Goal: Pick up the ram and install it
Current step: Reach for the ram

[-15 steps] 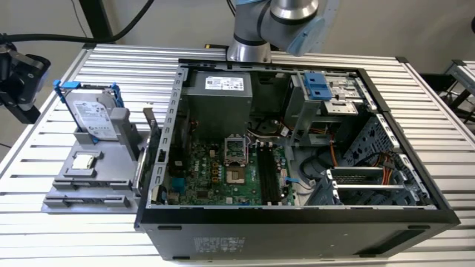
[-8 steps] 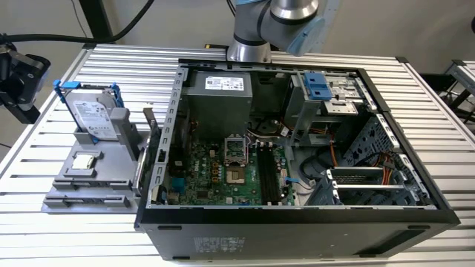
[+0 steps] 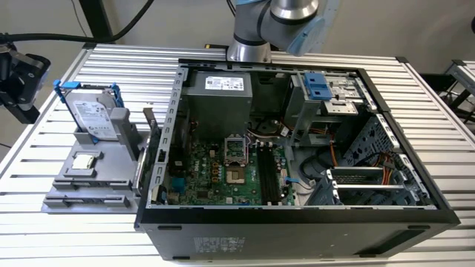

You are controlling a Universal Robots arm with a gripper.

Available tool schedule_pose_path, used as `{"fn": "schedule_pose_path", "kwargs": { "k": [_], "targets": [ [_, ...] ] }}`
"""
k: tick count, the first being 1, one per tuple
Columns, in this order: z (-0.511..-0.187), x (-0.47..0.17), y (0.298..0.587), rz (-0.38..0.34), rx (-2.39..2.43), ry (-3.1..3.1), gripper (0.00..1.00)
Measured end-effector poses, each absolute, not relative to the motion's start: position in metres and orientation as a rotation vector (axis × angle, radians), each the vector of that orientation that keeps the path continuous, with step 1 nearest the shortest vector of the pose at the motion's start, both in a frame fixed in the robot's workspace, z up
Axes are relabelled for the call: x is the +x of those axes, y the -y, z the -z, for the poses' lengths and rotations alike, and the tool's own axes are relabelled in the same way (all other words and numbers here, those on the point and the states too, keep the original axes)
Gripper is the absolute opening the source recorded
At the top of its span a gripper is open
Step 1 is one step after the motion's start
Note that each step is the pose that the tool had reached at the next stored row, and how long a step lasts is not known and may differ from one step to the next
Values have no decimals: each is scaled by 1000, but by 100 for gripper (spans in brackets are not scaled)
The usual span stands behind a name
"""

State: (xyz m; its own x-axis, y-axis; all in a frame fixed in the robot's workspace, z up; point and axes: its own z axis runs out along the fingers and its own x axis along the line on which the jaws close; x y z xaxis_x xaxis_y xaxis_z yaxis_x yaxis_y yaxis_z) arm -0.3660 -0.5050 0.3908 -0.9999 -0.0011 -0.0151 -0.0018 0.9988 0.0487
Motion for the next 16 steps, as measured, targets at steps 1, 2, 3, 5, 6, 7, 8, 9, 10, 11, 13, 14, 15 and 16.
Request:
{"fn": "schedule_pose_path", "kwargs": {
  "k": [1, 2, 3, 5, 6, 7, 8, 9, 10, 11, 13, 14, 15, 16],
  "targets": [
    [-391, -366, 505, -76, -16, -3126, 0],
    [-391, -366, 505, -76, -33, -3126, 0],
    [-391, -366, 505, -77, -52, -3126, 0],
    [-391, -366, 505, -77, -94, -3125, 0],
    [-391, -366, 505, -77, -114, -3125, 0],
    [-391, -366, 505, -77, -126, -3125, 0],
    [-391, -366, 505, -77, -126, -3125, 0],
    [-391, -366, 505, -77, -127, -3125, 0],
    [-391, -366, 505, -77, -127, -3125, 0],
    [-391, -366, 505, -77, -127, -3125, 0],
    [-391, -366, 505, -77, -130, -3125, 0],
    [-391, -366, 505, -77, -138, -3125, 0],
    [-391, -366, 504, -77, -151, -3124, 0],
    [-391, -366, 504, -77, -168, -3124, 0]
  ]
}}
